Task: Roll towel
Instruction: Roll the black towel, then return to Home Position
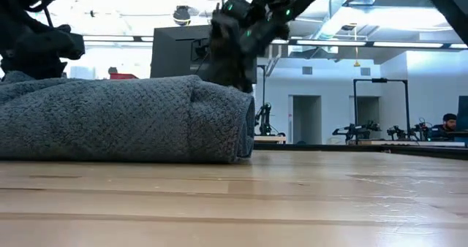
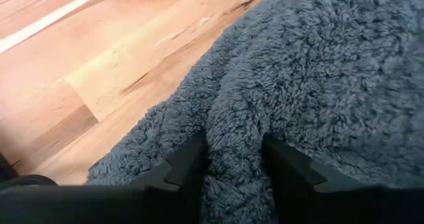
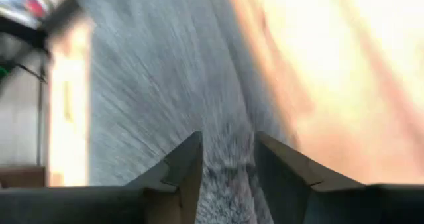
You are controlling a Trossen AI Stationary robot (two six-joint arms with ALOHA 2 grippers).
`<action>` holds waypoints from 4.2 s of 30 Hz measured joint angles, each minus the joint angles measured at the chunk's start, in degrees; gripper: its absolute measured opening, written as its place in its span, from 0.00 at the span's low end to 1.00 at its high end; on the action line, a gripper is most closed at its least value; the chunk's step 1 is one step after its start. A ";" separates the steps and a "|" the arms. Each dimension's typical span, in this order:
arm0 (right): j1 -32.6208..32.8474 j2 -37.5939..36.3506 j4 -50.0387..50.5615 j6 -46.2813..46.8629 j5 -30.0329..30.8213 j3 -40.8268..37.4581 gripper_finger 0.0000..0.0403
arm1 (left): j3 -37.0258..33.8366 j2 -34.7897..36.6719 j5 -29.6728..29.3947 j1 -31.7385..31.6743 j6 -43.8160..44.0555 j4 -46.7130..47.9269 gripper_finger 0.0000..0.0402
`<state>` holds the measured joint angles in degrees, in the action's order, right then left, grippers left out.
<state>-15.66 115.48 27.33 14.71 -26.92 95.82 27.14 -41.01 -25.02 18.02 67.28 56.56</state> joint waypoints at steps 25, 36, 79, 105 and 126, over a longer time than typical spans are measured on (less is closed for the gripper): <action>17.48 18.84 -32.52 10.98 30.05 0.21 0.01 | 9.18 0.07 7.01 -6.07 -24.96 10.76 0.27; 17.29 18.74 -31.89 10.42 27.29 0.13 0.00 | 18.36 -0.37 5.47 -7.47 -23.84 14.83 0.22; 16.76 13.73 -34.98 3.84 14.52 -0.14 0.00 | 8.92 -8.11 17.01 -7.60 -11.16 9.72 0.19; 15.67 13.43 -22.05 -0.34 16.62 0.19 0.00 | 10.36 -8.10 16.43 -7.83 -13.78 11.23 0.19; 11.38 -15.81 3.33 -6.57 11.89 -0.64 0.00 | 25.48 -5.07 11.37 -3.87 -33.48 -0.48 0.02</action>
<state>-4.28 99.67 30.65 8.14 -15.03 95.17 52.61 -46.09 -13.64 14.15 33.80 56.09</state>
